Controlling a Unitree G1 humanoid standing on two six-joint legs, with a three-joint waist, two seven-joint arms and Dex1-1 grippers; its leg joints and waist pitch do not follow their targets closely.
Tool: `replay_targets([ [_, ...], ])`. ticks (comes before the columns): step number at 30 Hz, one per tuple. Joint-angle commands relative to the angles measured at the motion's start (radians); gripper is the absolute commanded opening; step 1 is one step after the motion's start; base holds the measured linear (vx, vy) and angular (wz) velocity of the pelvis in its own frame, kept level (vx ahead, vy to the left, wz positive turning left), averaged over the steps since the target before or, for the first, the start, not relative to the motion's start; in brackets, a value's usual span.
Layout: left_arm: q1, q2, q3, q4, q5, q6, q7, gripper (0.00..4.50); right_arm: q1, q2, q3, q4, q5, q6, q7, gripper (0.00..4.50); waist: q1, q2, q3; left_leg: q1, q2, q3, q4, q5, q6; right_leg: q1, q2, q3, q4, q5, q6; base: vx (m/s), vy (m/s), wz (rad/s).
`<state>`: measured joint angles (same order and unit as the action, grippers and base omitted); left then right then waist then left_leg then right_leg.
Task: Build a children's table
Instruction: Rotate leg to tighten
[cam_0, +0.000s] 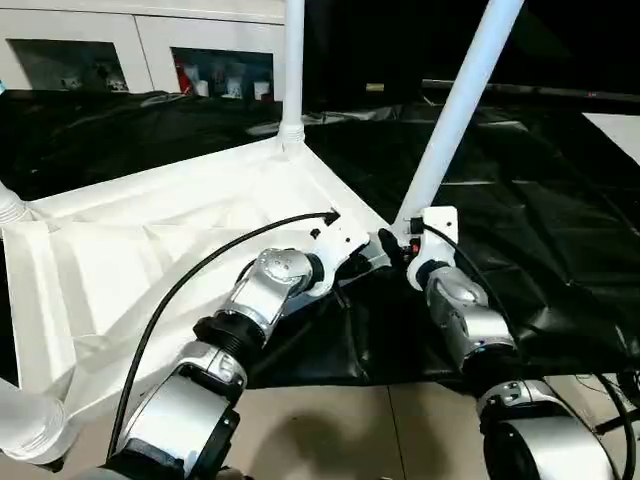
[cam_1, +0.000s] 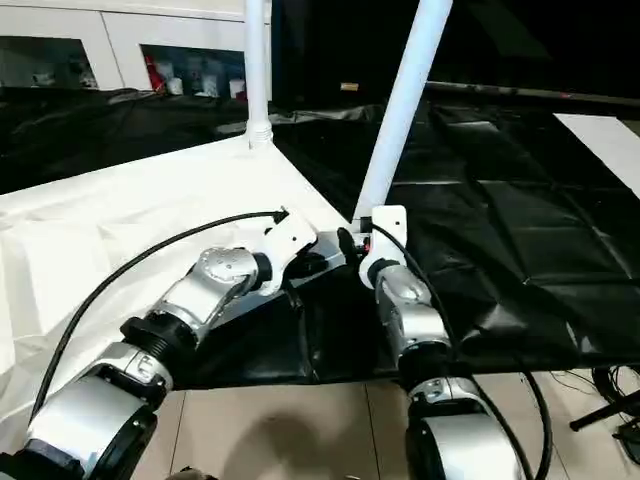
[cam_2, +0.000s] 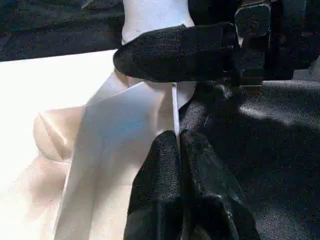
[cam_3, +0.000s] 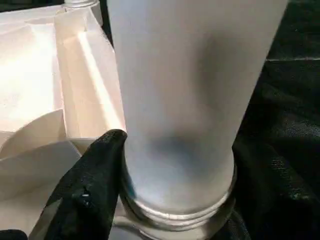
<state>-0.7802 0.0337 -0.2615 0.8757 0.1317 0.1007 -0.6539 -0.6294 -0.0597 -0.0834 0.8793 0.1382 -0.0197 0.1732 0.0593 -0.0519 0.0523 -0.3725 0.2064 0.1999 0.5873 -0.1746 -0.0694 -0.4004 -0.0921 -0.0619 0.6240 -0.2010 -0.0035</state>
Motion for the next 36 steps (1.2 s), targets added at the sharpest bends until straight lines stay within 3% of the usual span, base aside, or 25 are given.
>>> replay_targets([
  [1,0.021,0.008,-0.005,0.016,-0.007,-0.057,-0.019,0.0,0.002,0.001,0.0,-0.006,0.013,-0.021,0.036,3.5,0.0,-0.009,-0.063,0.01,0.024,-0.011,-0.065,-0.189,0.051,0.043,-0.052,0.043,-0.084,-0.168,-0.189,0.0,0.0,0.0],
  [6,0.05,0.07,-0.009,-0.006,-0.015,-0.089,-0.121,0.0,0.034,-0.057,0.046,-0.054,-0.022,-0.032,0.139,3.6,0.0,-0.009,-0.063,0.007,0.024,-0.011,-0.064,-0.177,0.058,0.047,-0.051,0.042,-0.083,-0.151,-0.193,0.0,0.0,0.0],
  [10,0.085,0.143,-0.016,-0.048,-0.041,-0.104,-0.268,0.0,0.09,-0.129,0.082,-0.155,-0.004,0.008,0.319,3.6,0.001,-0.006,-0.062,0.008,0.026,-0.012,-0.066,-0.184,0.064,0.046,-0.051,0.043,-0.084,-0.157,-0.196,0.0,0.0,0.0],
  [13,0.118,0.224,-0.038,-0.11,-0.073,-0.091,-0.441,0.0,0.138,-0.216,0.139,-0.238,-0.001,0.032,0.497,3.6,0.001,0.004,-0.063,0.012,0.031,-0.013,-0.067,-0.191,0.065,0.047,-0.049,0.043,-0.077,-0.11,-0.221,0.0,0.0,0.0],
  [16,0.124,0.25,-0.047,-0.129,-0.077,-0.075,-0.484,0.0,0.148,-0.241,0.157,-0.259,0.0,0.045,0.549,3.6,-0.002,0.006,-0.062,0.014,0.031,-0.012,-0.068,-0.201,0.054,0.044,-0.048,0.044,-0.076,-0.103,-0.24,0.0,0.0,0.0],
  [17,0.126,0.261,-0.051,-0.138,-0.079,-0.066,-0.503,0.0,0.152,-0.251,0.163,-0.267,0.001,0.052,0.572,3.6,-0.001,0.011,-0.062,0.014,0.031,-0.012,-0.068,-0.203,0.051,0.045,-0.049,0.044,-0.075,-0.102,-0.243,0.0,0.0,0.0],
  [24,0.129,0.31,-0.048,-0.171,-0.092,-0.04,-0.575,0.0,0.163,-0.303,0.213,-0.316,0.01,0.114,0.733,3.6,0.0,0.004,-0.063,0.015,0.031,-0.011,-0.066,-0.179,0.057,0.048,-0.05,0.044,-0.071,-0.074,-0.257,0.0,0.0,0.0],
  [27,0.13,0.31,-0.047,-0.177,-0.095,-0.037,-0.569,0.0,0.155,-0.3,0.217,-0.309,0.008,0.12,0.731,3.43,-0.001,-0.004,-0.063,0.014,0.031,-0.01,-0.065,-0.18,0.054,0.047,-0.051,0.044,-0.073,-0.092,-0.252,0.0,0.0,0.0],
  [29,0.135,0.31,-0.047,-0.189,-0.1,-0.031,-0.568,0.0,0.154,-0.297,0.215,-0.31,0.014,0.126,0.733,3.14,0.001,-0.004,-0.063,0.014,0.032,-0.011,-0.065,-0.18,0.052,0.047,-0.052,0.044,-0.072,-0.1,-0.251,0.0,0.0,0.0],
  [36,0.149,0.317,-0.045,-0.215,-0.108,-0.015,-0.569,0.0,0.155,-0.295,0.211,-0.318,0.022,0.146,0.76,2.78,0.001,-0.009,-0.064,0.013,0.031,-0.01,-0.063,-0.15,0.061,0.048,-0.051,0.044,-0.067,-0.069,-0.251,0.0,0.0,0.0],
])
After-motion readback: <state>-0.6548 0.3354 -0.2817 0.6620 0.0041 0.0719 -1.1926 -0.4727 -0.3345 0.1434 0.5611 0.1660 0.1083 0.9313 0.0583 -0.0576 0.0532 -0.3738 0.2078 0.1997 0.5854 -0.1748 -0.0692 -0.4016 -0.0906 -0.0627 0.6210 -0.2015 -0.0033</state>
